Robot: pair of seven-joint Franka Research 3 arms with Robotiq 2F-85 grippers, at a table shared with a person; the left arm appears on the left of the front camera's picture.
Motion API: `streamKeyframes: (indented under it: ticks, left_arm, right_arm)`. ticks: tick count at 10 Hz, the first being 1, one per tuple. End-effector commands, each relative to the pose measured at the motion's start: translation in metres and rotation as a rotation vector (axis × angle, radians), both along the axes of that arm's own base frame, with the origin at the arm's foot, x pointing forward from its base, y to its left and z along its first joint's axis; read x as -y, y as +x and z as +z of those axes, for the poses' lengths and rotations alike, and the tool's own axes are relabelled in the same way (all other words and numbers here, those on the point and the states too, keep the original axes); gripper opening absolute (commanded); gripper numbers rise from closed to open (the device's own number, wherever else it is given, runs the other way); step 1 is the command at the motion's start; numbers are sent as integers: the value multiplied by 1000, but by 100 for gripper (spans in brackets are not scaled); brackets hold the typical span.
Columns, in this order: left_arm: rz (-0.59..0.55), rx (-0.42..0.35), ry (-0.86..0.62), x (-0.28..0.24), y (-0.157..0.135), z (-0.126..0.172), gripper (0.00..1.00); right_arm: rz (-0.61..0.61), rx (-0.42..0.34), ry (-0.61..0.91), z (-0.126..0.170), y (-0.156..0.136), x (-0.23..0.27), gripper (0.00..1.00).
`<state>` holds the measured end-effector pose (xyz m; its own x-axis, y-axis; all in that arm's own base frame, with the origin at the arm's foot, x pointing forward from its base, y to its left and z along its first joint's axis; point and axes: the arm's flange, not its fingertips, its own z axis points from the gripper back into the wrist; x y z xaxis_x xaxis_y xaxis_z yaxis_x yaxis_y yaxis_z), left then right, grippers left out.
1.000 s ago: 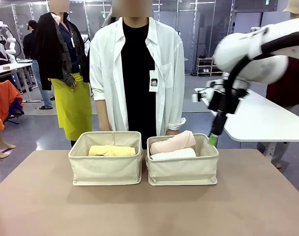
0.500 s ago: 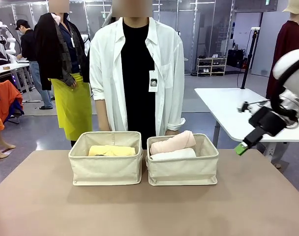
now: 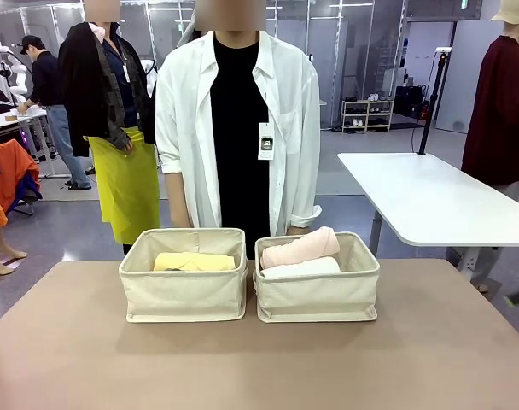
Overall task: Divide the towels into two baskets.
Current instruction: Pick up one hotel-folded towel from the bottom of the table and place it in the Fabric basket indicated by the person.
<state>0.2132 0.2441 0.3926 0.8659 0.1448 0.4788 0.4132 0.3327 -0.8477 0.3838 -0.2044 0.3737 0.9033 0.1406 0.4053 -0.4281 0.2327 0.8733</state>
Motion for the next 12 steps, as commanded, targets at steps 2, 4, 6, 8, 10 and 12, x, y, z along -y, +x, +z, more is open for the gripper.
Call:
streamKeyframes:
  ticks: [2,4,6,8,10,12]
  left_arm:
    - [5,-2,-6,2,-4,3,100]
    - [5,-2,-6,2,-4,3,100]
    - [5,-2,-6,2,-4,3,100]
    - [5,-2,-6,2,-4,3,100]
    - [5,-2,-6,2,-4,3,100]
    - [5,-2,-6,2,-4,3,100]
  right_arm:
    - [-85,-117,196,-25,-15,41,100]
    - [-129,-207,165,-41,-4,54,100]
    - [-80,-128,172,-39,-33,48,100]
    - [-80,-128,172,-39,-33,48,100]
    - [-80,-128,172,-39,-33,48,100]
    - [-80,-128,172,-39,-33,48,100]
